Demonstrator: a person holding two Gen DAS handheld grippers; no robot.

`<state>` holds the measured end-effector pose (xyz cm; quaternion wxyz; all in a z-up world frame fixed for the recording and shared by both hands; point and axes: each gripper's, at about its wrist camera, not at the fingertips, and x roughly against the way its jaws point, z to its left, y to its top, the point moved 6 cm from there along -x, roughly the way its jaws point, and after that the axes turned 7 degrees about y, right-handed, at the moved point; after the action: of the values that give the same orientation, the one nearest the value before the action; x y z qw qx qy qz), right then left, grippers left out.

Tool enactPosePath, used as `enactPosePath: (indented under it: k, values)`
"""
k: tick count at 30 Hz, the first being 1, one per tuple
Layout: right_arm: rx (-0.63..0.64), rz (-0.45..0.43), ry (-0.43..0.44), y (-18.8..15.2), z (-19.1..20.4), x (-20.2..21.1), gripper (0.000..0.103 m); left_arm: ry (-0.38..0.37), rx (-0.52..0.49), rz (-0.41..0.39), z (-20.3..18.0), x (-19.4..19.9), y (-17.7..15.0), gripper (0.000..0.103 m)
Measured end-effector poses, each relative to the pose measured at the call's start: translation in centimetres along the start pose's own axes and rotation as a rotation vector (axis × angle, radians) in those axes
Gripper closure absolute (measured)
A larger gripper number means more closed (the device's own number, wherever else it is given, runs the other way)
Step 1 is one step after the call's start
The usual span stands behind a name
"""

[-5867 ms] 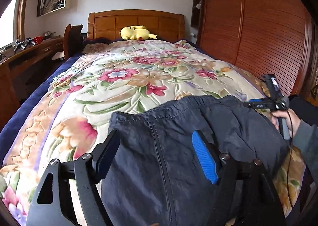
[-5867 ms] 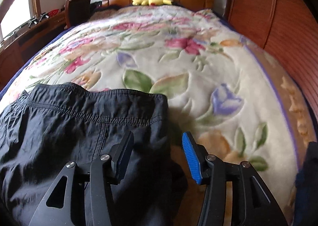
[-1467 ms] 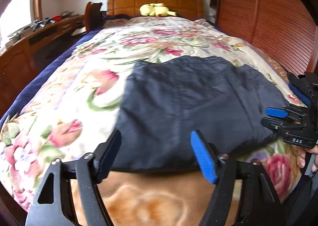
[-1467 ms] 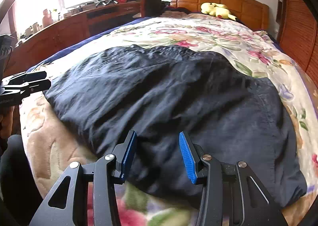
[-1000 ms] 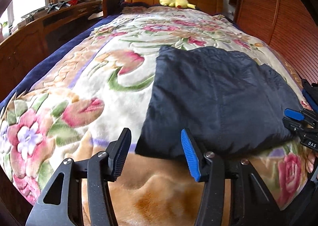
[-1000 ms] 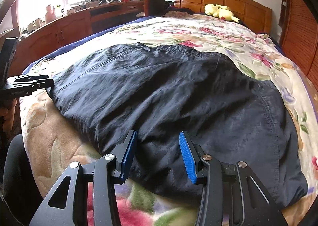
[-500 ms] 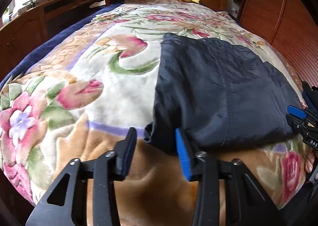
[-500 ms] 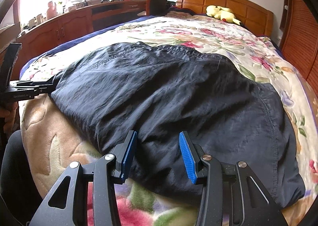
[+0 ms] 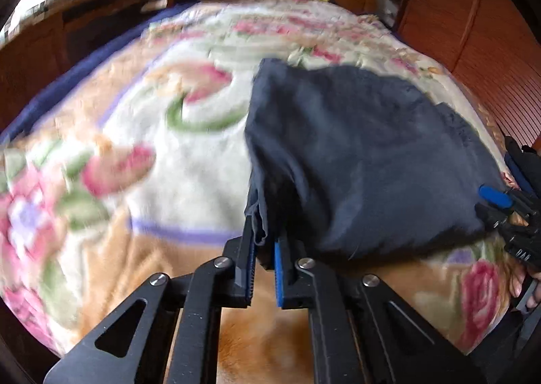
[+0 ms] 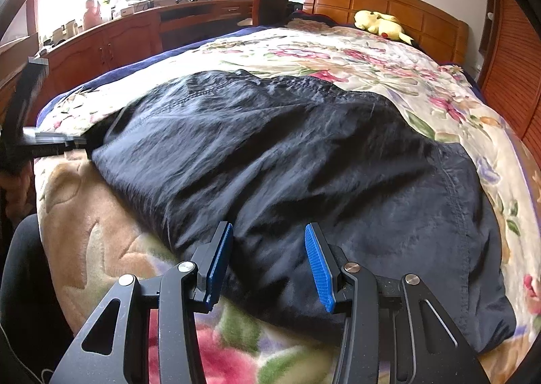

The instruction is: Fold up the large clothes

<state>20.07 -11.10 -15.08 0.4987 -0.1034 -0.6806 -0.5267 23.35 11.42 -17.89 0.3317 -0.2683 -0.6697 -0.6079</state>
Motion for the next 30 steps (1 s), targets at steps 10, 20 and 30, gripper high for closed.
enactPosePath:
  k: [10,20,30]
  values:
    - [-0.09,-0.043,-0.042,-2.8,-4.2,4.2,0.057,-0.058,-0.216,-0.192,-11.5,7.6,8.2,0.096]
    - [-0.223,-0.141,-0.123,-5.9,-9.9,10.7,0.057,-0.18,-0.433,-0.226,-28.0,10.0,11.6,0.096]
    - [-0.338,-0.208,-0.133,-8.7,-12.5,14.1,0.057,-0.315,-0.536,-0.152,-37.5,8.8,7.4,0.096]
